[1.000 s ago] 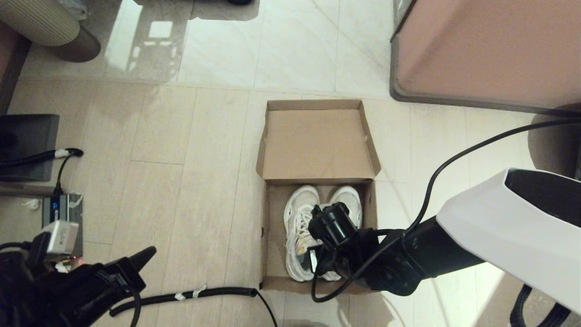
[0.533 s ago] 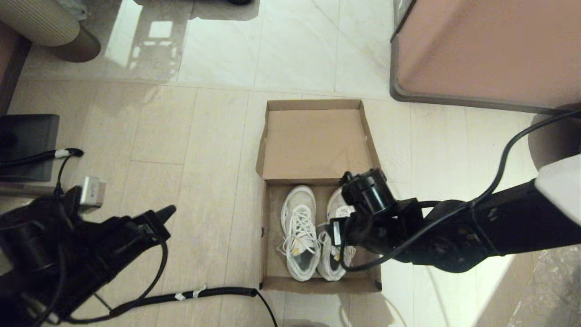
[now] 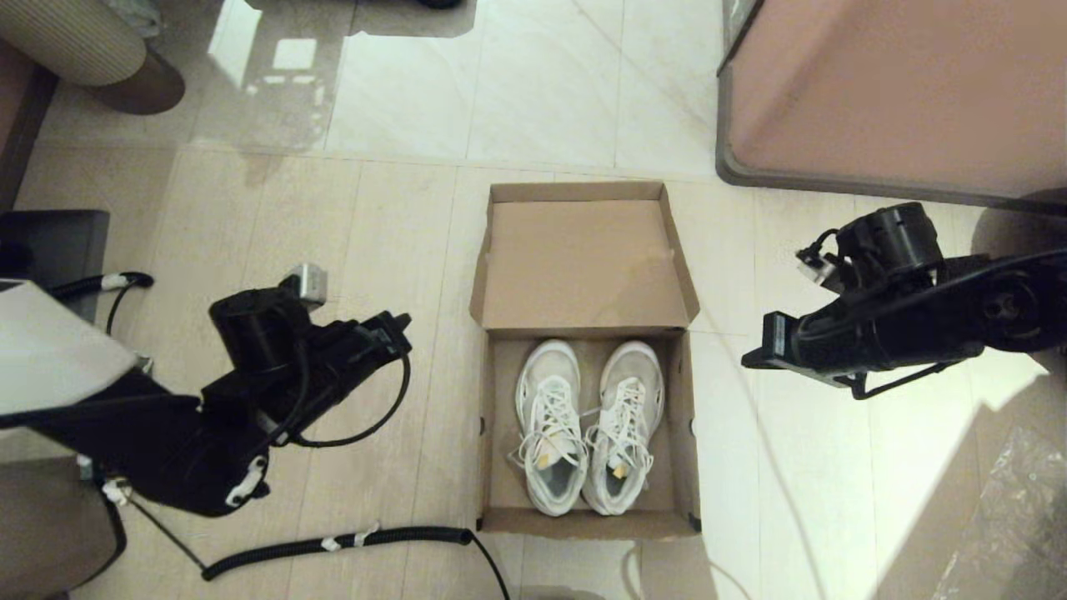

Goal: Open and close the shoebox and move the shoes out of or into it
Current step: Close the shoe box

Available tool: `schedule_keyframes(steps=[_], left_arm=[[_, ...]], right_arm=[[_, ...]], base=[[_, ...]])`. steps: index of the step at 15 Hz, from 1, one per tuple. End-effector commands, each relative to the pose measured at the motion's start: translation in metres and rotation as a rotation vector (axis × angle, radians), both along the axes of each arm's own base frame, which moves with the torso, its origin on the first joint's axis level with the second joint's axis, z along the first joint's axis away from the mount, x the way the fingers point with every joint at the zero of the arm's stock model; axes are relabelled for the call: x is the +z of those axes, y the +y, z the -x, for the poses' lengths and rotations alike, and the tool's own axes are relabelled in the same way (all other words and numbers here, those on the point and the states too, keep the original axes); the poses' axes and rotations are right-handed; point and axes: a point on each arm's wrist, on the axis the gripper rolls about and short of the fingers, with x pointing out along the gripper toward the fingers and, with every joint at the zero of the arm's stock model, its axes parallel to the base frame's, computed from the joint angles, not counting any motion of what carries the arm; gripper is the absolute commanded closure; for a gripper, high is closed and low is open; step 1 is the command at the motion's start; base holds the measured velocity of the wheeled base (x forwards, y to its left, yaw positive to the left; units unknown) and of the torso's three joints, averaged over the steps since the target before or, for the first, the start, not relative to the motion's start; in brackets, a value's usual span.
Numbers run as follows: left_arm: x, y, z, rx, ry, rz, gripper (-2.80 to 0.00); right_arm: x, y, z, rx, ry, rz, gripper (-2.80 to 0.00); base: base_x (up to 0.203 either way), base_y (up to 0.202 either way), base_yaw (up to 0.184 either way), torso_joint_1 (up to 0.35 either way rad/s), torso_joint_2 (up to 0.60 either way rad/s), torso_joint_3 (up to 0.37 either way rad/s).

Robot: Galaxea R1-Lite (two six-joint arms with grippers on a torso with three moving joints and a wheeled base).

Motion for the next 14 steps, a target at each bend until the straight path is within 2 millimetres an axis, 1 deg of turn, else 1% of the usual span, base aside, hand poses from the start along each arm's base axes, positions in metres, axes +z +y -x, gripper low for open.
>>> schedule_keyframes(steps=[1,2,3,5,7,8,9,10,12,14], left_arm=[[-0.012,-0.011,-0.029,-0.016,0.034,0.012,0.0],[-0.01,-0.014,-0.039,-0.02,0.04,0.026,0.0],[-0.008,-0.018,-0.052,-0.021,0.041,0.048,0.0],[-0.013,-0.026,-0.08,-0.025,0.031,0.102,0.0],[-0.019,-0.033,-0.105,-0.032,0.018,0.166,0.0],[-0.02,-0.035,-0.114,-0.034,0.014,0.195,0.0],[-0.019,-0.038,-0.123,-0.037,0.005,0.232,0.0],[-0.015,-0.041,-0.131,-0.04,-0.004,0.278,0.0],[-0.006,-0.047,-0.142,-0.03,0.002,0.355,0.0],[0.008,-0.05,-0.153,-0.006,0.005,0.433,0.0]], right_arm=[[-0.003,-0.022,-0.041,-0.04,0.007,-0.057,0.0],[-0.002,-0.027,-0.053,-0.054,0.014,-0.065,0.0],[-0.009,-0.033,-0.067,-0.071,0.044,-0.069,0.0],[-0.028,-0.045,-0.095,-0.109,0.085,-0.085,0.0],[-0.038,-0.05,-0.12,-0.153,0.09,-0.141,0.0],[-0.039,-0.05,-0.128,-0.168,0.097,-0.205,0.0],[-0.039,-0.05,-0.136,-0.158,0.122,-0.321,0.0],[-0.046,-0.051,-0.143,-0.146,0.157,-0.417,0.0],[-0.061,-0.051,-0.154,-0.142,0.153,-0.448,0.0],[-0.074,-0.047,-0.163,-0.151,0.142,-0.485,0.0]], base=[[0.0,0.0,0.0,0.0,0.0,0.0],[0.0,0.0,0.0,0.0,0.0,0.0],[0.0,0.0,0.0,0.0,0.0,0.0],[0.0,0.0,0.0,0.0,0.0,0.0],[0.0,0.0,0.0,0.0,0.0,0.0],[0.0,0.0,0.0,0.0,0.0,0.0],[0.0,0.0,0.0,0.0,0.0,0.0],[0.0,0.0,0.0,0.0,0.0,0.0],[0.0,0.0,0.0,0.0,0.0,0.0],[0.0,0.0,0.0,0.0,0.0,0.0]])
